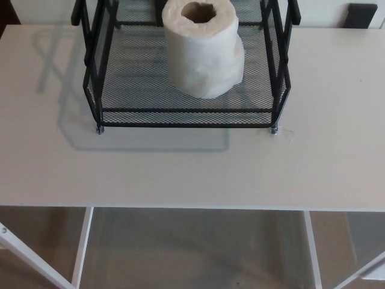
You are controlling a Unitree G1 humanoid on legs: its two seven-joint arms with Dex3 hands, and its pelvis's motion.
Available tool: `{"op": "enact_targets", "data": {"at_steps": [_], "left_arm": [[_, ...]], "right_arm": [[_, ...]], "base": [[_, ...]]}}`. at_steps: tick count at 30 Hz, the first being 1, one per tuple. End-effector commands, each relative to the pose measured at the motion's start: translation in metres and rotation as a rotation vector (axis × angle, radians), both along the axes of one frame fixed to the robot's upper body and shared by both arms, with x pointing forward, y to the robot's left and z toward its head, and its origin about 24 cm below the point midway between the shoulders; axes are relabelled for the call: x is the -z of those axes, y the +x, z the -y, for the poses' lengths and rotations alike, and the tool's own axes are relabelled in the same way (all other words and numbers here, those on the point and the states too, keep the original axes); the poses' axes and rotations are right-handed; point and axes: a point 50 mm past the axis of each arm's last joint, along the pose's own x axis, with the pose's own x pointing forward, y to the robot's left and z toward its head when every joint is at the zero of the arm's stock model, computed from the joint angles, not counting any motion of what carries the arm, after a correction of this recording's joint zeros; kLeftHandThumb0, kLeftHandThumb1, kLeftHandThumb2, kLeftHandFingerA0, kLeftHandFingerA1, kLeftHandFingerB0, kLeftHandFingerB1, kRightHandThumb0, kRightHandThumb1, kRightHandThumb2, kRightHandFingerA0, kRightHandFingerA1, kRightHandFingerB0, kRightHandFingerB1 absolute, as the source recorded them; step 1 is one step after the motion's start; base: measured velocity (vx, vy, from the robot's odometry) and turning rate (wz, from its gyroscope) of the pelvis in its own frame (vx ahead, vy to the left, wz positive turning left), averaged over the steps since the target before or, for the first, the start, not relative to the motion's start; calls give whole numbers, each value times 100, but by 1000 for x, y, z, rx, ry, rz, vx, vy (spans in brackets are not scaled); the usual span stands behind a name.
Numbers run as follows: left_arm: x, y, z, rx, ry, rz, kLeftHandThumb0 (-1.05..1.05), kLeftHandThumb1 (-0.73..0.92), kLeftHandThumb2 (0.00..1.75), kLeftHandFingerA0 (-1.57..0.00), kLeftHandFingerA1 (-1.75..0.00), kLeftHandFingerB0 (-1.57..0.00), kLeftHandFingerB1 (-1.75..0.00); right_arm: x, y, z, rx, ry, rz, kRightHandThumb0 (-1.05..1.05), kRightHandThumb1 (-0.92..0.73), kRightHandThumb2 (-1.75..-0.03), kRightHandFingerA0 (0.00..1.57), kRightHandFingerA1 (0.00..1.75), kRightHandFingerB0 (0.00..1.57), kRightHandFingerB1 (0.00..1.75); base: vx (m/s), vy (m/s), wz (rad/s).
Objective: The robot walks towards a desk on which a file tray is kept in the middle and a toilet paper roll is kept on its right. The robot uses its right hand to hook on finger in the gap of the roll and grabs it, lifts it and places it on the tray.
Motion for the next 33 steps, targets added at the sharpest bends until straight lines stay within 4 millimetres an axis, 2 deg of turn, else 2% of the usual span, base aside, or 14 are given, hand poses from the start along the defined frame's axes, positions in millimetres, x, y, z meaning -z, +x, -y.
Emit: {"op": "enact_targets", "data": {"at_steps": [1,3,4,6,7,8,11,12,14,21,22,27,29,33], "left_arm": [[-3,-13,-8,-12,40,21,-89,92,76,-37,-50,-12,-30],[-3,-13,-8,-4,35,32,-87,78,116,-26,-56,-5,-35],[-3,-13,-8,-24,28,42,-87,79,115,-31,-57,-5,-37],[-3,-13,-8,-51,24,53,-87,79,115,-31,-57,-5,-37],[-4,-12,-9,-56,23,57,-83,76,113,-36,-59,-9,-40],[-4,-11,-9,-66,20,63,-87,79,116,-33,-60,-5,-36],[-4,-11,-9,-63,23,60,-83,77,114,-31,-59,-7,-38],[-4,-11,-10,-60,26,58,-86,92,74,-36,-52,-9,-31],[-4,-11,-9,-60,25,61,-87,79,115,-29,-58,-6,-38],[-4,-10,-8,-74,23,60,-84,78,116,-30,-59,-4,-38],[-4,-10,-9,-75,21,61,-83,77,114,-29,-58,-7,-40],[-5,-9,-9,-35,22,65,-87,92,78,-28,-49,-7,-30],[-5,-9,-9,-63,21,67,-86,79,115,-26,-57,-6,-38],[-5,-9,-9,-70,15,69,-83,77,115,-28,-58,-5,-39]], "right_arm": [[183,-121,5,911,757,38,-77,-66,-60,123,104,45,61],[199,-125,-4,873,709,-60,-69,-59,-94,60,76,4,31],[197,-129,-3,722,463,-216,-61,-92,-113,57,103,0,62],[201,-129,-13,444,121,-452,-61,-92,-113,57,103,0,62],[203,-130,-6,642,340,-330,-68,-76,-64,53,115,23,78],[216,-130,-11,871,696,-180,-66,-70,-61,106,123,63,115],[224,-126,-16,934,458,-364,-76,-63,-60,122,107,68,81],[226,-125,-17,952,590,-289,-65,-45,-87,123,113,67,71],[228,-125,-18,974,732,-225,-61,-46,-83,127,123,64,70],[231,-124,-24,612,402,-532,-59,-71,-60,57,81,41,66],[233,-125,-25,810,868,-342,-38,-61,-56,30,85,41,64],[237,-124,-31,782,663,-406,-39,-55,-57,22,75,44,53],[238,-128,-33,750,742,-354,-25,-41,-91,11,59,30,59],[238,-126,-29,708,551,-492,-46,-55,-57,42,70,29,32]], "base": [[0,0,0],[0,0,0],[0,0,0],[0,0,0],[0,0,0],[0,0,0],[0,0,0],[0,0,0],[0,0,0],[0,0,0],[0,0,0],[0,0,0],[0,0,0],[0,0,0]]}}
